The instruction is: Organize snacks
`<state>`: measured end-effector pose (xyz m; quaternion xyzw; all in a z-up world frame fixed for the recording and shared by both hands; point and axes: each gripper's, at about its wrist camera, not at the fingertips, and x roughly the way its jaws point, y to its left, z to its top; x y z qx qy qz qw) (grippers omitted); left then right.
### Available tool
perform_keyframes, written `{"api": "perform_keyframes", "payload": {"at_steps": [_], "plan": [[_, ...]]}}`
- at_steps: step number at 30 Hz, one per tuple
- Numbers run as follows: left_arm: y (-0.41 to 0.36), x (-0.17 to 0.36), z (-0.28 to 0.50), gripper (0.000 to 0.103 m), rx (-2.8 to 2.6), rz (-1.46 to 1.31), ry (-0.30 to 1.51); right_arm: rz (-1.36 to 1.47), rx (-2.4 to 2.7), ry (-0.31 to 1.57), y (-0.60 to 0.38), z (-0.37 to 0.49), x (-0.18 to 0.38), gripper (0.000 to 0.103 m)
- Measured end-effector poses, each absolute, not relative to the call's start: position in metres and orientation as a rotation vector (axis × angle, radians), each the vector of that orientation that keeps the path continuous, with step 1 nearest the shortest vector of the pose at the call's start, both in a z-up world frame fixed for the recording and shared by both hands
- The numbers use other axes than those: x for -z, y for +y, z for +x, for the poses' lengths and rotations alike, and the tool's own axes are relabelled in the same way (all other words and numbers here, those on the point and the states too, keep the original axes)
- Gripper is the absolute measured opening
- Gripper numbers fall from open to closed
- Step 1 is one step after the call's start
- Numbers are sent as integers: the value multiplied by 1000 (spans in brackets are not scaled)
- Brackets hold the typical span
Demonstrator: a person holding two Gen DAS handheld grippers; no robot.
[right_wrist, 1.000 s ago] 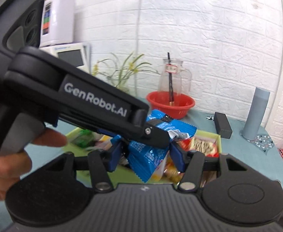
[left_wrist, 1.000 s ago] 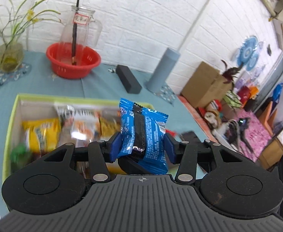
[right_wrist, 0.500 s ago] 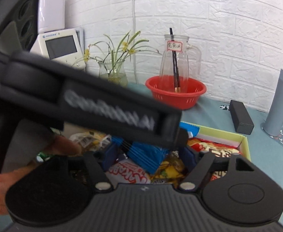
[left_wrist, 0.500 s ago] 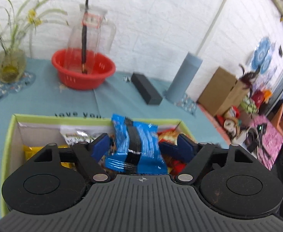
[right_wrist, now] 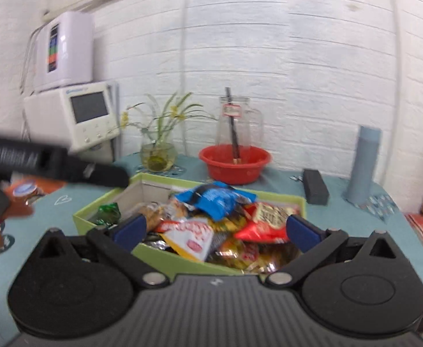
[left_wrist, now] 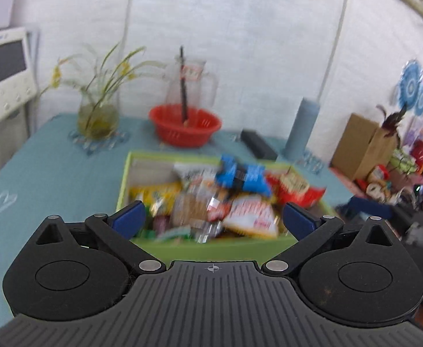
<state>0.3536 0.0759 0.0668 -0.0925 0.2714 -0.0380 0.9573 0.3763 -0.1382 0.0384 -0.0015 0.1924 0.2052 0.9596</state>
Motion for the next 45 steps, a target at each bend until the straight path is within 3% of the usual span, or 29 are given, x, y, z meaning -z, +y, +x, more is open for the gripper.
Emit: {"api": "perform_keyframes", "payload": {"at_steps": [6, 15, 45], "plan": [[80, -30, 342, 85, 23, -181, 652, 42, -395, 457, -142, 358, -9, 103], [83, -15, 340, 88, -125, -132, 654, 25, -319, 437, -148, 359, -4, 103], [88, -10, 340, 85, -236, -93, 638, 67, -297, 554, -148, 371, 17, 103]]}}
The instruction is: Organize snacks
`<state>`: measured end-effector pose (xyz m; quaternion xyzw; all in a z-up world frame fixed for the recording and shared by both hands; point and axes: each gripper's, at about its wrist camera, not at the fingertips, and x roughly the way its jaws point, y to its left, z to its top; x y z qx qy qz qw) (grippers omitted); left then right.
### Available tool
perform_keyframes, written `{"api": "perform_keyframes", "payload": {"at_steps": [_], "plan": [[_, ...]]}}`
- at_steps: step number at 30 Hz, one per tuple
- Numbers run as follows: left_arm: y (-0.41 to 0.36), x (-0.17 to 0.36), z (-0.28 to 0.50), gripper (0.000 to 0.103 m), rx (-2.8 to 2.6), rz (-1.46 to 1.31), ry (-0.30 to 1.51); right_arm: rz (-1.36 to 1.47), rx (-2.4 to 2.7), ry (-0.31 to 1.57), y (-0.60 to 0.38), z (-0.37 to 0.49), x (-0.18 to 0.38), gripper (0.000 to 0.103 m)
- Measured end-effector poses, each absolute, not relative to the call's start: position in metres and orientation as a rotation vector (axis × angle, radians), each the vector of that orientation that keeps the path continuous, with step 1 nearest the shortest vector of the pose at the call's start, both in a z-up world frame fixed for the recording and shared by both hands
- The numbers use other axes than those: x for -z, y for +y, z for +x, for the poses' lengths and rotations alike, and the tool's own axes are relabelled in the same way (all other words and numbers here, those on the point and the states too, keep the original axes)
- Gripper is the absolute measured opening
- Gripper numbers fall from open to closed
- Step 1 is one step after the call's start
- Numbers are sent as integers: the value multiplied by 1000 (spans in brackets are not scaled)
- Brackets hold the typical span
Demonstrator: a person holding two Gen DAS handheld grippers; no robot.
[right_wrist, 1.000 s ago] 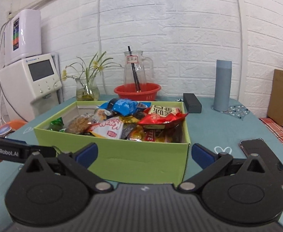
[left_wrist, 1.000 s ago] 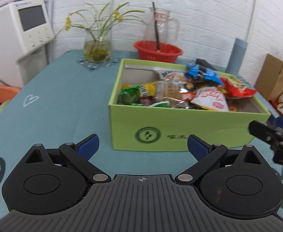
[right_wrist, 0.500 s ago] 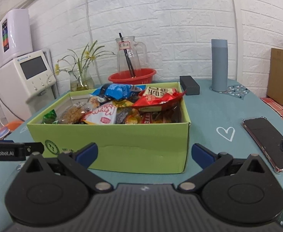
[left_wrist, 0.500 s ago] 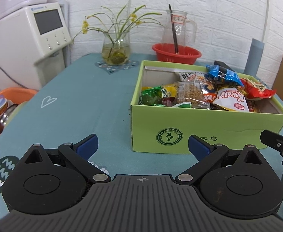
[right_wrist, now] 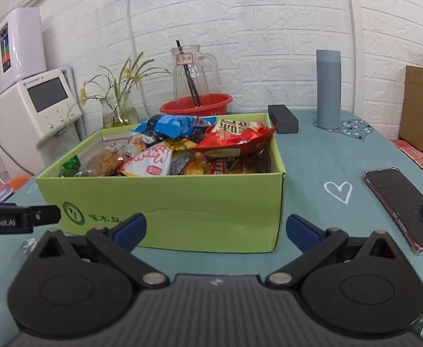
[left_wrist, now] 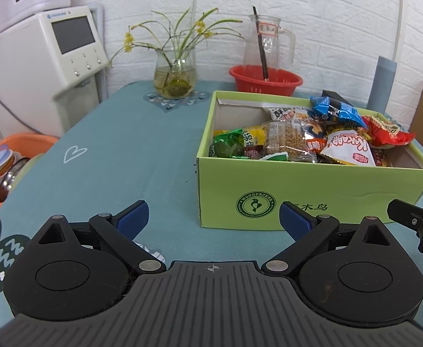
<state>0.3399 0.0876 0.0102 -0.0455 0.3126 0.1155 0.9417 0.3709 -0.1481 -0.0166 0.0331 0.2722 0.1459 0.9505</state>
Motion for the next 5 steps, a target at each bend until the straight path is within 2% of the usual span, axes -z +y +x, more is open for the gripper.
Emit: {"api": "perform_keyframes", "payload": {"at_steps": [5], "plan": [[86, -9, 340, 84, -238, -83, 634, 68, -301, 569, -148, 372, 19, 103]]}}
